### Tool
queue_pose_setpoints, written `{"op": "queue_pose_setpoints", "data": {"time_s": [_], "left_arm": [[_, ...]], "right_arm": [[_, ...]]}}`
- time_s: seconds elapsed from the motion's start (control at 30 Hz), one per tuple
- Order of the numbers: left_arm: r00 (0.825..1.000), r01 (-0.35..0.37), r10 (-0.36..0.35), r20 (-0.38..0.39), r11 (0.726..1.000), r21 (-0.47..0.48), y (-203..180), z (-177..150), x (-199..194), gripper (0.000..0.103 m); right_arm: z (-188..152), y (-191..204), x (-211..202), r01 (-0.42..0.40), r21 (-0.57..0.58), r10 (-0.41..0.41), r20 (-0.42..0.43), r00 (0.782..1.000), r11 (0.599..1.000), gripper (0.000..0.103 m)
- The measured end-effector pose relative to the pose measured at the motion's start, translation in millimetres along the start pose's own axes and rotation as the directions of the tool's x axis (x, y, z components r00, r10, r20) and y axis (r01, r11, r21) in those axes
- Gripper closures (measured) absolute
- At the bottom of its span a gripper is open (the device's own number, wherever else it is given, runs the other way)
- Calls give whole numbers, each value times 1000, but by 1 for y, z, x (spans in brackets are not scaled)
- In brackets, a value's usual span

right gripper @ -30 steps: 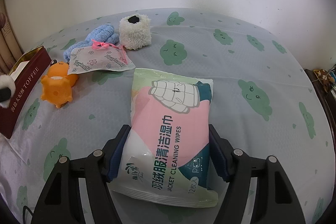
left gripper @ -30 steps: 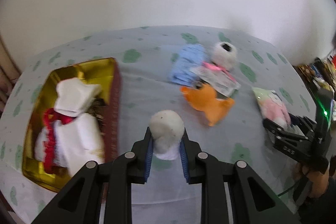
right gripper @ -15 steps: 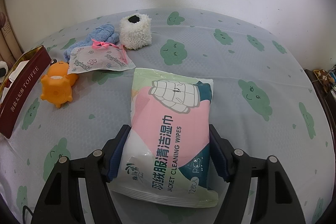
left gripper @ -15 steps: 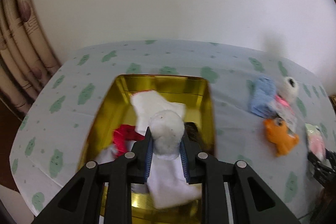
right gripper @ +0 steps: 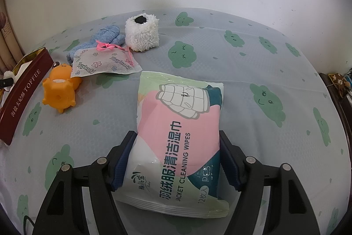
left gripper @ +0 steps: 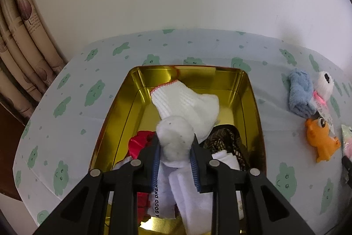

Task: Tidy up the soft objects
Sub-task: 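Carry the white pompom ball into the gold tin and release it with the left tool, then carry the pink wet-wipes pack into the gold tin and open the right tool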

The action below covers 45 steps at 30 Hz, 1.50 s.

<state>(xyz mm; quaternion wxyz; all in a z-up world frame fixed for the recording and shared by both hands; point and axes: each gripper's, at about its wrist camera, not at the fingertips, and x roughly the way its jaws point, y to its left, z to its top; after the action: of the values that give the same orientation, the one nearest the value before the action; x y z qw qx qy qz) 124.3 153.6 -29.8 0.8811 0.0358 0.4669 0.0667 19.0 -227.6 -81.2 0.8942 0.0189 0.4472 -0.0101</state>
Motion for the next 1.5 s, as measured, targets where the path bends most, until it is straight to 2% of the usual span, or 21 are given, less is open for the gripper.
{"op": "queue_pose_setpoints", "data": {"time_s": [0.03, 0.27, 0.5, 0.73, 0.83, 0.93, 1.07, 1.33, 1.5], "left_arm": [[1000, 5, -5, -1, 1000, 2, 0, 0, 0, 76], [1000, -5, 5, 10, 999, 37, -5, -3, -4, 47], [1000, 5, -6, 24, 998, 59, -5, -6, -17, 45], [998, 33, -34, 52, 999, 15, 9, -8, -37, 45], [997, 28, -28, 69, 1000, 6, 17, -12, -48, 45], [996, -8, 9, 94, 1000, -9, 28, -20, -61, 45], [992, -42, 48, 114, 998, -49, 46, -34, -73, 45], [991, -82, 95, 89, 987, -141, 88, -60, -72, 45], [994, -67, 86, 61, 962, -266, 118, -77, -62, 45]], "right_arm": [[0, 0, 0, 0, 0, 0, 0, 1000, 1000, 34], [0, 0, 0, 0, 0, 0, 0, 1000, 1000, 33], [0, 0, 0, 1, -1, -1, 0, 1000, 1000, 33], [0, 0, 0, 1, -1, -1, 0, 1000, 1000, 33], [0, 0, 0, 4, -2, -4, 1, 1000, 1000, 33], [0, 0, 0, 3, -1, -3, 1, 1000, 1000, 33], [0, 0, 0, 3, -1, -3, 2, 1000, 1000, 33], [-1, 4, -2, 20, -17, -20, 18, 1000, 1000, 40], [-1, 7, -8, 39, -14, -38, 27, 999, 999, 43]]}}
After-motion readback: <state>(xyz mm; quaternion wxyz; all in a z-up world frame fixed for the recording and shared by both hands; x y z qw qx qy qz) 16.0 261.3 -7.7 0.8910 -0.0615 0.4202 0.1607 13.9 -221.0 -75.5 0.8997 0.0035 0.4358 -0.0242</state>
